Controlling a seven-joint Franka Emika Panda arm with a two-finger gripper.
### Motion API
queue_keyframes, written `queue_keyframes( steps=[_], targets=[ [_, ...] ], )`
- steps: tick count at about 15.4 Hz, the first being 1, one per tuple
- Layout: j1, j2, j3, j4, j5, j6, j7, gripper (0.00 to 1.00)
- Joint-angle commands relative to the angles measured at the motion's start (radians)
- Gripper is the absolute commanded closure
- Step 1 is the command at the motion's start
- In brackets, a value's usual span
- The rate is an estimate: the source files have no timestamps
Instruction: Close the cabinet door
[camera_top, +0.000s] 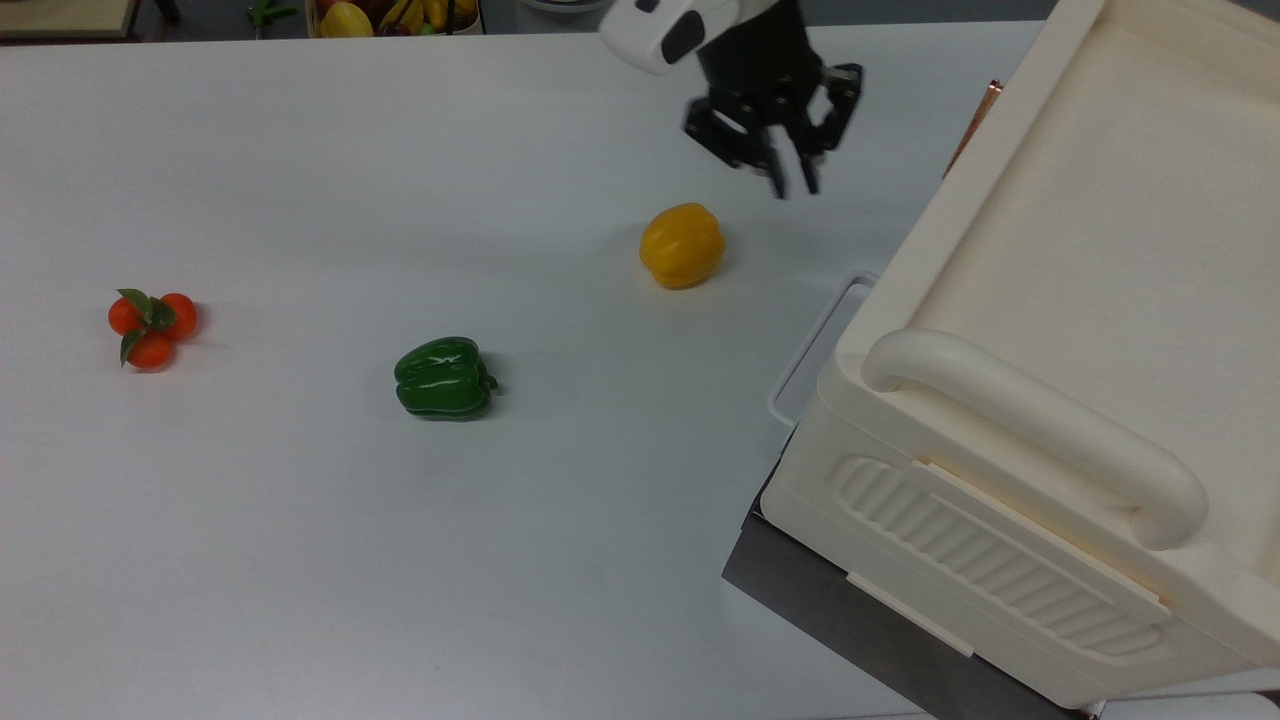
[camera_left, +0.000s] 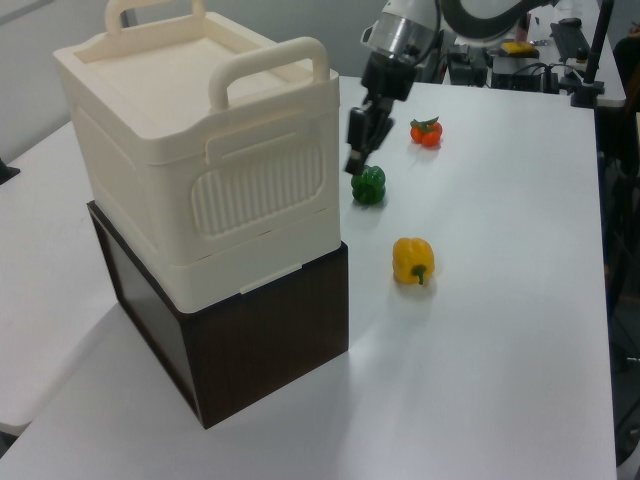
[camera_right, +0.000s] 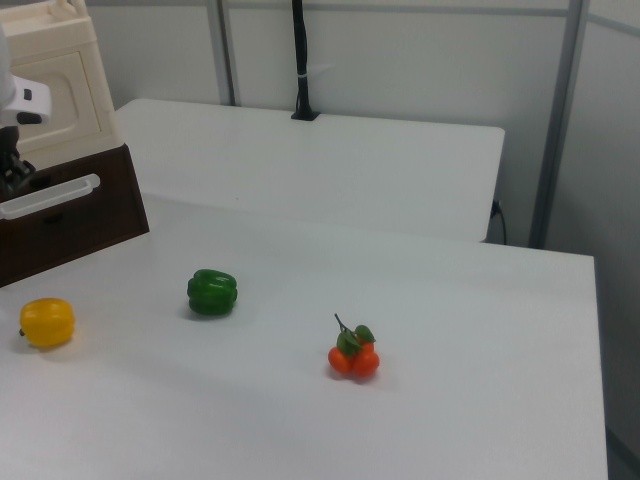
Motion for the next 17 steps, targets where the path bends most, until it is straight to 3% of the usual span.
queue_keyframes(
  steps=[1,7,12,14,17],
  targets=[
    [0.007,-0.074,-0.045,-0.039,-0.168,-0.189,0.01,0.0],
    [0.007,-0.126,-0.141,-0.01,-0.282,-0.413,0.005,0.0],
    [0.004,-0.157,-0.227,0.007,-0.284,-0.45,0.002,0.0],
    [0.002,-0.177,-0.264,0.056,-0.282,-0.496,-0.001,0.0],
    [0.002,-0.18,-0.278,0.136,-0.272,-0.536,-0.011,0.0]
  ],
)
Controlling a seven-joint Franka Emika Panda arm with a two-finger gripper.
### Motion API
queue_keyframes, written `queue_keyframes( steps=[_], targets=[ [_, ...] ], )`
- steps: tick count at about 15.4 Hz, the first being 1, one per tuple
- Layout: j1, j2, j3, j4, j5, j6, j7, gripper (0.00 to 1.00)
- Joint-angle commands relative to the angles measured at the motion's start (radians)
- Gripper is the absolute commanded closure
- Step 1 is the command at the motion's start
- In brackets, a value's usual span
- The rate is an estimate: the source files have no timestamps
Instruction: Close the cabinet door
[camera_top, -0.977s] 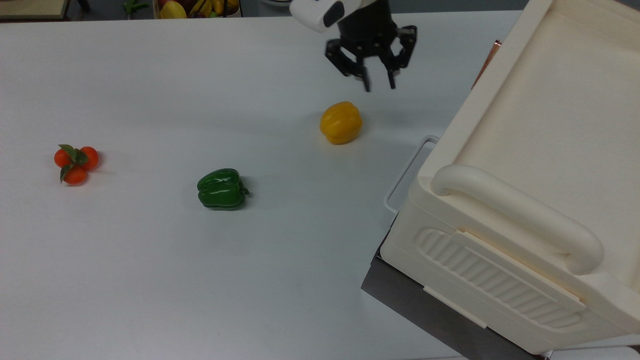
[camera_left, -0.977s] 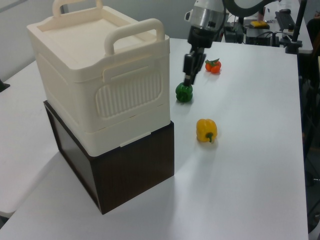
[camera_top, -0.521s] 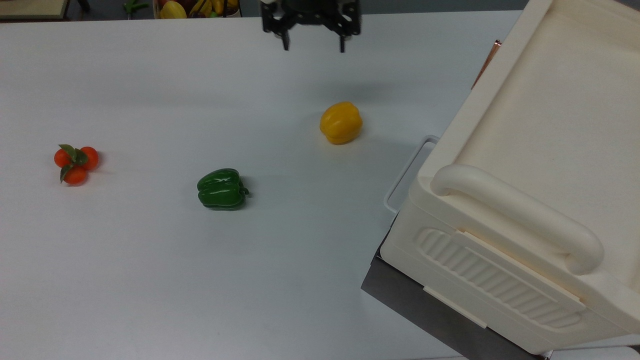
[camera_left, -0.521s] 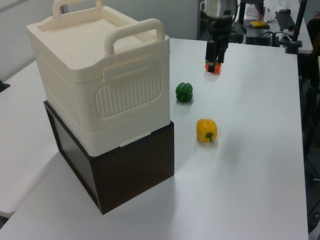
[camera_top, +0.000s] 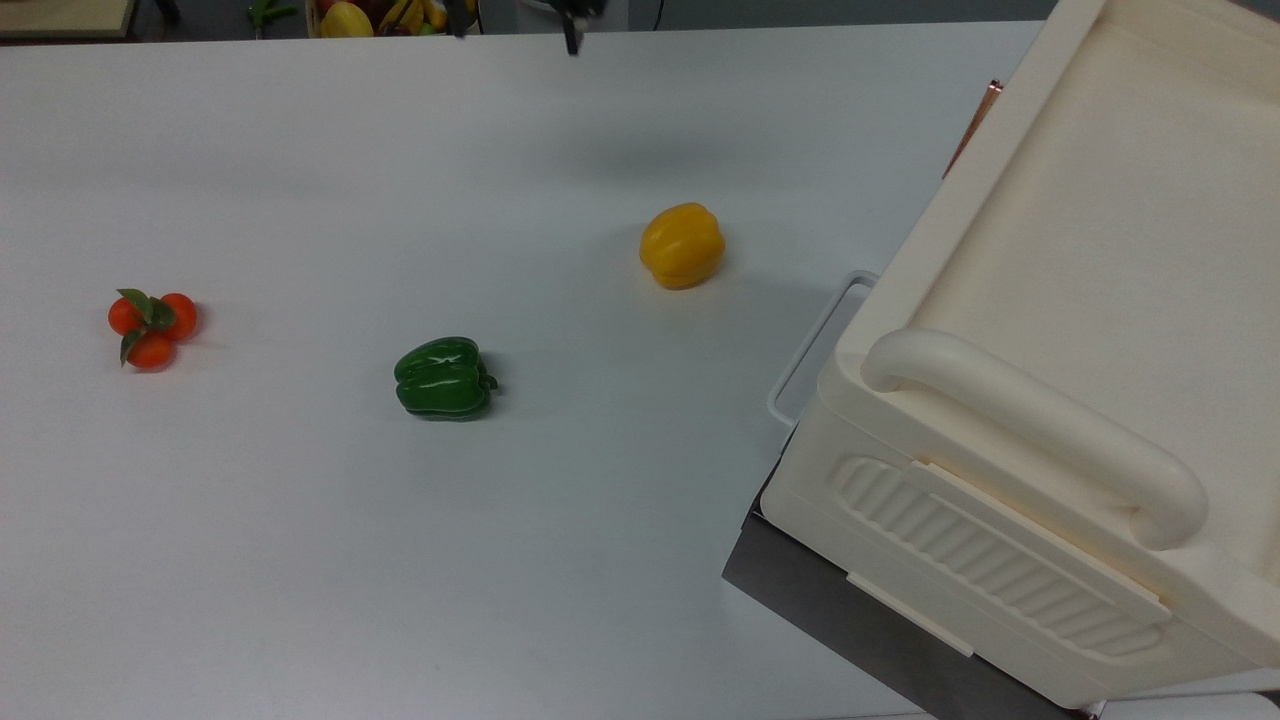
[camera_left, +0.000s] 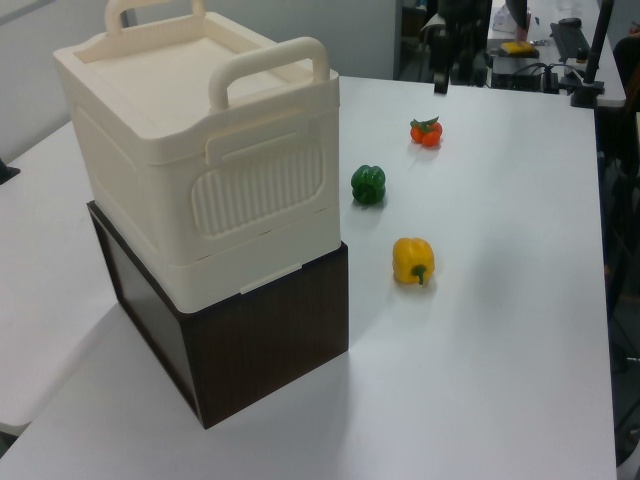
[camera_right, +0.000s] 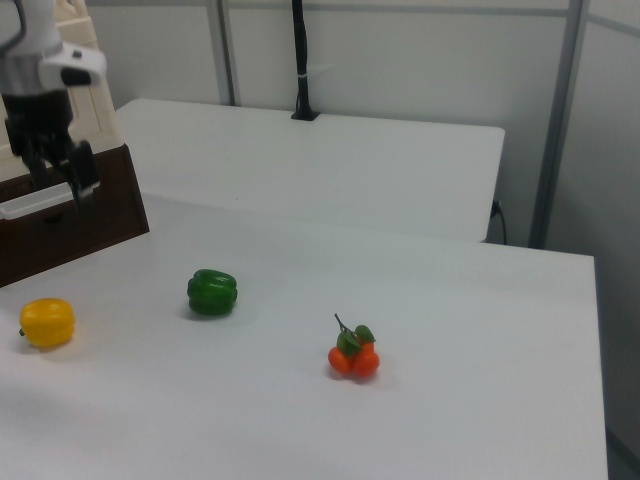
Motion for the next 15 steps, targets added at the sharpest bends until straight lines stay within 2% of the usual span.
queue_keyframes(
  steps=[1,6,8,15],
  targets=[
    [0.012,-0.02,-0.009,0.06,0.004,-0.051,-0.06,0.0],
    [0.012,-0.027,-0.003,0.028,0.07,0.042,-0.27,0.0],
    [0.012,-0.023,-0.004,0.014,0.074,0.087,-0.291,0.0],
    [0.02,-0.02,0.002,0.013,0.061,0.089,-0.289,0.0]
  ],
)
